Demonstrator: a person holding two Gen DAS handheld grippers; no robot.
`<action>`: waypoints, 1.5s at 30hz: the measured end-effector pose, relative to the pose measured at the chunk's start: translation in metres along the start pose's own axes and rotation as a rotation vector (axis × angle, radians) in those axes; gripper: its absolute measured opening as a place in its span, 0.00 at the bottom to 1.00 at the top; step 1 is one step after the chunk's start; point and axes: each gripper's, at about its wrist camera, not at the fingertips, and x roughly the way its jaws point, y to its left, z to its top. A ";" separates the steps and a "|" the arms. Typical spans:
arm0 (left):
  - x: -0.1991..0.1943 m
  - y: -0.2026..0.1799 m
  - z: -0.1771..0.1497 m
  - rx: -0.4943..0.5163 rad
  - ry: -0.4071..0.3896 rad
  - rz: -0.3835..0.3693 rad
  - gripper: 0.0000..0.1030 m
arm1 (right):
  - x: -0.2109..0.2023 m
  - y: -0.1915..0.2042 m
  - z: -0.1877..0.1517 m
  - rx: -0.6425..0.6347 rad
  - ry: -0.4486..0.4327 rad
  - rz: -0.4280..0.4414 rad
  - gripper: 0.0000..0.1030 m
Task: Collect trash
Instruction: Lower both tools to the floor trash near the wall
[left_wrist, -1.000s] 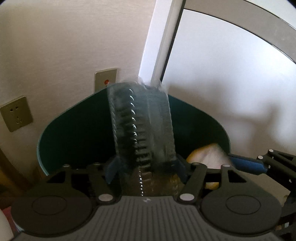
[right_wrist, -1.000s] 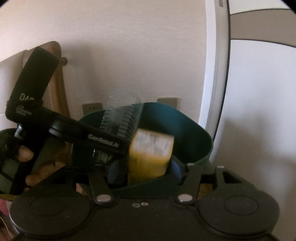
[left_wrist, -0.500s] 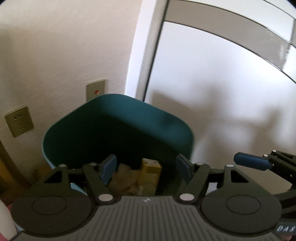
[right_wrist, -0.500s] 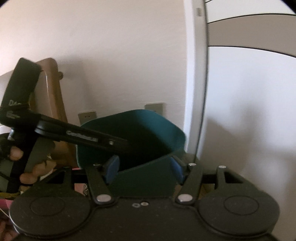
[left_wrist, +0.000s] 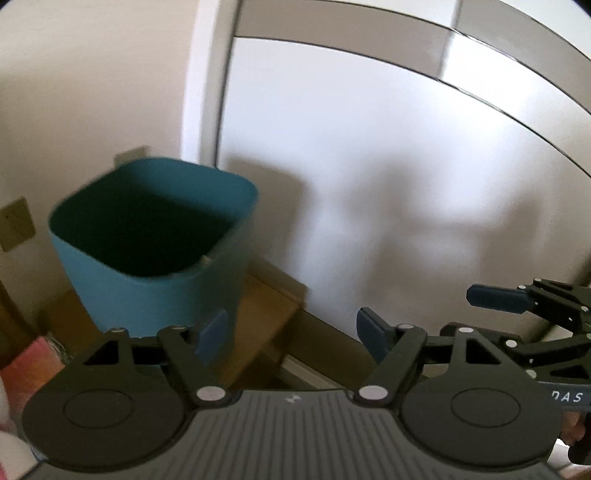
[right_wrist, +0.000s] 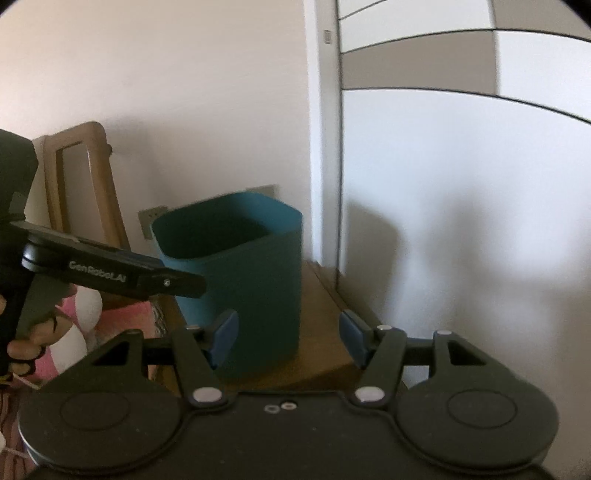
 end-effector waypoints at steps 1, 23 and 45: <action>0.001 -0.006 -0.008 0.002 0.007 -0.010 0.75 | -0.004 -0.003 -0.007 0.009 0.005 -0.005 0.59; 0.325 -0.049 -0.204 -0.250 0.470 0.013 0.98 | 0.174 -0.196 -0.243 0.046 0.534 0.003 0.62; 0.603 0.033 -0.417 -0.291 0.839 0.106 0.98 | 0.397 -0.244 -0.497 0.002 0.879 -0.014 0.59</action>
